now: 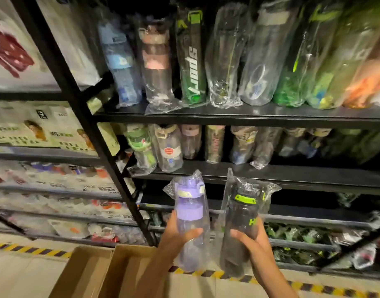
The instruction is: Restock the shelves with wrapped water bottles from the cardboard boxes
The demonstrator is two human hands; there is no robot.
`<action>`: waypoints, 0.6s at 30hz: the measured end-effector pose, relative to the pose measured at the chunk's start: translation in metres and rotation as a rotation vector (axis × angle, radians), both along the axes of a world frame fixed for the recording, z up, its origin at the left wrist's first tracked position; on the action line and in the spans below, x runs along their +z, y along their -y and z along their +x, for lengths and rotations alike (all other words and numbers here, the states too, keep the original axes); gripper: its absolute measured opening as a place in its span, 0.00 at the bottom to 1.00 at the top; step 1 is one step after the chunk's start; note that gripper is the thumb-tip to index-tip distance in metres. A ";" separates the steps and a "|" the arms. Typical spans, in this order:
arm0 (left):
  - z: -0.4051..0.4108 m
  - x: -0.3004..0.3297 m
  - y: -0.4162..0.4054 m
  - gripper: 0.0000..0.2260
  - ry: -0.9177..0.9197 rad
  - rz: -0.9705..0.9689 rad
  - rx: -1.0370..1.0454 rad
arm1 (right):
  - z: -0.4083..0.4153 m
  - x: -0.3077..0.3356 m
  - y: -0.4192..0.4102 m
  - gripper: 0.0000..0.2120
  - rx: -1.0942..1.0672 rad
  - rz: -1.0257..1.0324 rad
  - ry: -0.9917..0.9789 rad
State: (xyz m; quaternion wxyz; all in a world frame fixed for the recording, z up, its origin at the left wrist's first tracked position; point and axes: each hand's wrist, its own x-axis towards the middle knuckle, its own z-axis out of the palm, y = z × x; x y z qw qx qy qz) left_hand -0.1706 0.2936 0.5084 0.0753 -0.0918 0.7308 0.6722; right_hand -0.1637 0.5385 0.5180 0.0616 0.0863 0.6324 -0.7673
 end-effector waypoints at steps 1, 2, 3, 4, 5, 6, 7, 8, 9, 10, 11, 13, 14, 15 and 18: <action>-0.010 0.002 -0.006 0.37 -0.024 0.000 -0.005 | -0.003 0.000 -0.006 0.37 -0.012 -0.011 0.004; -0.019 0.004 -0.011 0.36 -0.044 -0.004 -0.015 | -0.007 0.002 -0.010 0.39 -0.027 -0.022 -0.001; -0.029 0.005 -0.016 0.36 -0.059 -0.001 -0.015 | -0.012 0.002 -0.014 0.43 -0.039 -0.025 0.001; -0.039 0.008 -0.019 0.36 -0.068 0.000 -0.011 | -0.018 0.003 -0.018 0.47 -0.047 -0.019 -0.001; -0.051 0.009 -0.021 0.37 -0.086 0.008 0.001 | -0.023 0.004 -0.022 0.47 -0.052 -0.019 -0.010; -0.063 0.011 -0.023 0.38 -0.103 0.013 0.004 | -0.029 0.005 -0.025 0.44 -0.061 -0.016 -0.022; -0.075 0.010 -0.025 0.38 -0.122 0.009 0.018 | -0.034 0.005 -0.028 0.41 -0.060 -0.020 -0.031; -0.088 0.010 -0.027 0.39 -0.139 -0.001 0.024 | -0.040 0.004 -0.032 0.40 -0.059 -0.023 -0.037; -0.101 0.008 -0.028 0.39 -0.157 -0.008 0.037 | -0.046 0.003 -0.035 0.40 -0.058 -0.011 -0.037; -0.112 0.010 -0.030 0.38 -0.164 -0.008 0.053 | -0.052 0.003 -0.039 0.40 -0.055 0.002 -0.032; -0.123 0.011 -0.032 0.37 -0.179 0.003 0.072 | -0.058 0.002 -0.041 0.41 -0.051 0.007 -0.035; -0.145 0.012 -0.033 0.37 -0.215 0.019 0.098 | -0.070 0.004 -0.046 0.42 -0.046 0.017 -0.046; -0.156 0.013 -0.034 0.37 -0.219 0.022 0.102 | -0.076 0.005 -0.047 0.46 -0.059 0.031 -0.034; -0.166 0.015 -0.035 0.37 -0.225 0.025 0.106 | -0.083 0.004 -0.050 0.50 -0.066 0.034 -0.032; -0.193 0.021 -0.036 0.37 -0.248 0.015 0.140 | -0.097 -0.001 -0.060 0.56 -0.092 0.008 -0.013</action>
